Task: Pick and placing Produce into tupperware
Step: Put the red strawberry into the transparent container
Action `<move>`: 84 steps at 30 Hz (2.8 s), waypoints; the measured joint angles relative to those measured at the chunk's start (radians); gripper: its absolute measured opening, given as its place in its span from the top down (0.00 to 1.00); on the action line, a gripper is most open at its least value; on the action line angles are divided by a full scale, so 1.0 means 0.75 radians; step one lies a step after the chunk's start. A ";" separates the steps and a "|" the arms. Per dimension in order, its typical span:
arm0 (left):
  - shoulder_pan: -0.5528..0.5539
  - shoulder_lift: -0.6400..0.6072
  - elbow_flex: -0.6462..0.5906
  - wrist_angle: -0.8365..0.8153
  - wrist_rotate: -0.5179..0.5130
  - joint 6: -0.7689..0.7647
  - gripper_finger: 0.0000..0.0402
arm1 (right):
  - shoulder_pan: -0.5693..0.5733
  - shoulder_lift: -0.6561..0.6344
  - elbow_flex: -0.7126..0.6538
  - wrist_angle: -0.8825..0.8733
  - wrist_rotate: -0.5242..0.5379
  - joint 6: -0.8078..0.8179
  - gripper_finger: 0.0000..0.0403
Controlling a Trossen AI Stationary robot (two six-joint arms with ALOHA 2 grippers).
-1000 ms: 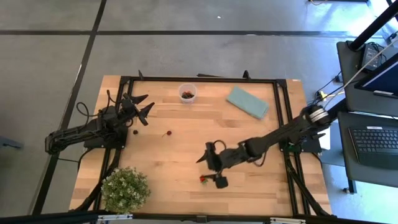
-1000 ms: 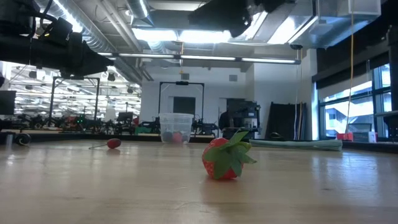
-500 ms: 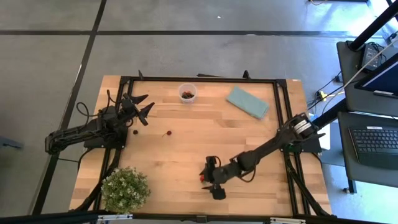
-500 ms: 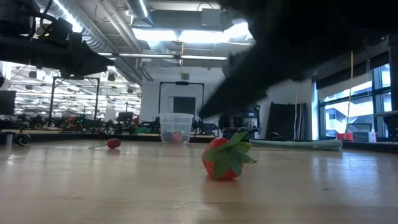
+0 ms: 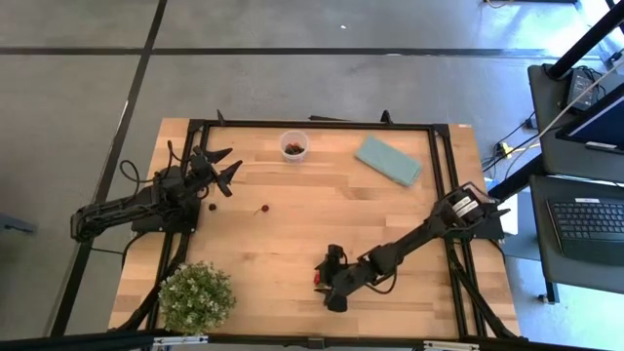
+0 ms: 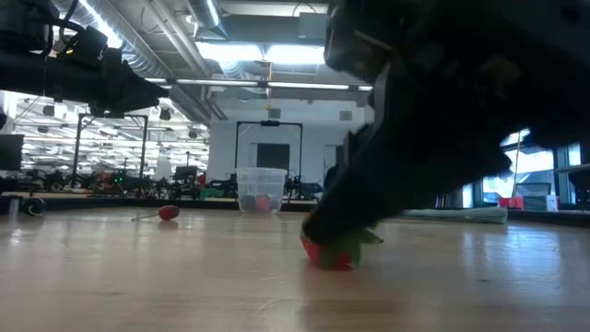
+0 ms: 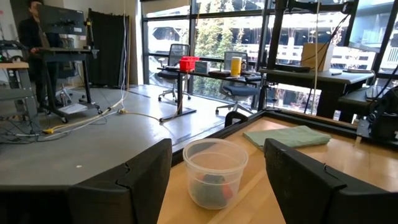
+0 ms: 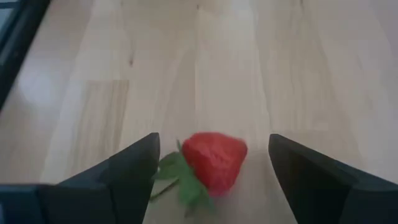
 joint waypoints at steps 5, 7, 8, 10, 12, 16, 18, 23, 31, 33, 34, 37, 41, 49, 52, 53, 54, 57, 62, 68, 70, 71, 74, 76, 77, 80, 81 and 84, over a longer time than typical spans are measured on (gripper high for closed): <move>0.001 0.000 0.000 0.000 0.000 0.000 0.38 | 0.000 0.029 0.002 0.004 0.001 0.045 0.25; 0.000 0.000 0.000 0.000 0.000 0.001 0.38 | 0.000 0.031 0.002 0.003 0.003 0.042 0.26; 0.000 -0.001 0.000 0.000 0.000 0.000 0.38 | 0.000 0.031 0.002 0.003 0.004 0.039 0.26; 0.000 0.000 0.000 0.000 0.000 0.000 0.38 | 0.000 0.031 0.002 0.002 0.003 0.039 0.28; 0.001 0.000 0.000 0.000 0.000 0.000 0.38 | 0.000 0.031 0.002 0.000 0.004 0.039 0.30; 0.000 0.000 0.000 0.000 0.000 0.000 0.38 | -0.002 0.031 0.002 -0.004 0.004 0.038 0.36; 0.001 -0.001 0.000 0.000 0.000 0.000 0.38 | -0.002 0.031 0.002 -0.005 0.004 0.039 0.39; 0.001 -0.001 0.000 0.000 0.000 0.000 0.38 | -0.003 0.031 0.002 -0.007 0.005 0.039 0.47; 0.001 0.000 0.000 0.000 0.000 0.000 0.38 | -0.003 0.032 0.002 -0.005 0.002 0.043 0.65; 0.000 0.000 0.000 0.000 0.000 0.000 0.38 | -0.003 0.032 0.002 -0.004 0.001 0.043 0.66; 0.000 0.000 0.000 0.000 0.000 0.000 0.38 | -0.003 0.032 0.002 -0.004 0.000 0.043 0.66; 0.001 0.000 0.000 0.000 0.000 0.000 0.38 | -0.003 0.032 0.002 -0.003 0.000 0.055 0.66; 0.001 0.000 0.000 0.000 0.000 0.000 0.38 | -0.036 -0.009 -0.002 -0.019 -0.026 0.074 0.65; 0.000 -0.001 0.000 0.000 0.000 0.000 0.38 | -0.285 -0.364 -0.003 -0.061 -0.011 -0.090 0.65; 0.001 0.000 0.000 0.000 0.000 0.000 0.38 | -0.436 -0.537 0.020 -0.133 -0.122 -0.098 0.65; 0.000 0.000 0.000 0.000 0.000 0.000 0.38 | -0.487 -0.581 0.046 -0.188 -0.159 -0.100 0.65; 0.000 0.000 0.000 0.000 0.000 0.000 0.38 | -0.535 -0.619 0.080 -0.259 -0.186 -0.109 0.66; 0.001 0.000 0.000 0.000 0.000 0.000 0.38 | -0.663 -0.682 0.255 -0.495 -0.234 -0.207 0.66; 0.001 0.000 0.000 0.000 0.000 0.000 0.38 | -0.845 -0.631 0.664 -0.889 -0.251 -0.351 0.65; 0.001 0.001 0.000 0.000 0.001 0.000 0.38 | -1.043 -0.461 1.050 -1.154 -0.250 -0.430 0.65; 0.000 0.001 0.000 0.000 0.000 0.000 0.38 | -1.093 -0.382 1.149 -1.207 -0.303 -0.462 0.65; 0.001 0.001 0.000 -0.001 0.000 0.000 0.38 | -1.118 -0.341 1.192 -1.222 -0.342 -0.474 0.65; 0.000 0.001 0.000 0.000 -0.004 0.001 0.38 | -1.170 -0.207 1.306 -1.231 -0.428 -0.487 0.65; 0.000 0.001 0.000 0.000 -0.006 0.001 0.38 | -1.196 -0.108 1.379 -1.241 -0.461 -0.487 0.65; 0.000 0.001 0.000 0.000 -0.006 0.001 0.38 | -1.208 -0.061 1.411 -1.252 -0.466 -0.490 0.65; 0.000 0.001 0.000 0.000 -0.006 0.002 0.38 | -1.235 0.083 1.498 -1.296 -0.476 -0.526 0.65; 0.000 0.001 0.000 0.000 -0.006 0.006 0.38 | -1.244 0.130 1.527 -1.316 -0.484 -0.535 0.65; 0.000 0.001 0.000 0.000 -0.006 0.009 0.38 | -1.269 0.252 1.592 -1.365 -0.516 -0.552 0.65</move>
